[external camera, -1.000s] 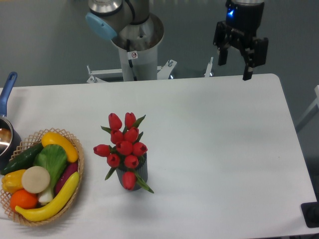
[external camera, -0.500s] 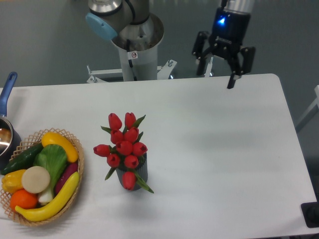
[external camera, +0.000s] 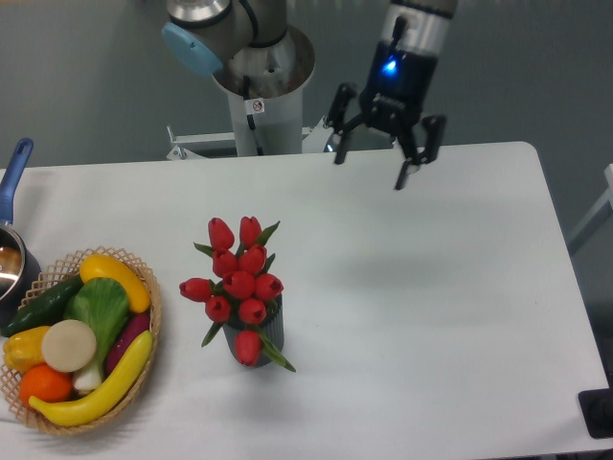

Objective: Pick up the flowers from the vase
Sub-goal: 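Move the open gripper down toward the red tulip stems above the vase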

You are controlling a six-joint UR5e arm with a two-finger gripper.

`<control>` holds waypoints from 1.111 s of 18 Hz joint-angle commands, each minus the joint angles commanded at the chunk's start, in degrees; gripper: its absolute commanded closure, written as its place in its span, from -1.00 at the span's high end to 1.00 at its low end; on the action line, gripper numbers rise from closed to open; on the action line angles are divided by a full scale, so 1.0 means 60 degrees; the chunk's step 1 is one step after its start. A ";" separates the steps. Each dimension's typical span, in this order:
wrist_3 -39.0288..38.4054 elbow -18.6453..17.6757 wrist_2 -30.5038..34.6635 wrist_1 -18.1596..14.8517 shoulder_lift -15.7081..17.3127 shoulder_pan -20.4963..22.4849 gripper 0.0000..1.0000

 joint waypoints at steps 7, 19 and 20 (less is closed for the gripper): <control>-0.0264 -0.0088 -0.2372 0.0044 -0.0849 -0.0309 1.00; -0.0220 0.0366 -0.2418 0.1596 -0.2344 -0.1437 1.00; -0.0191 0.0395 -0.2418 0.1611 -0.2359 -0.1437 1.00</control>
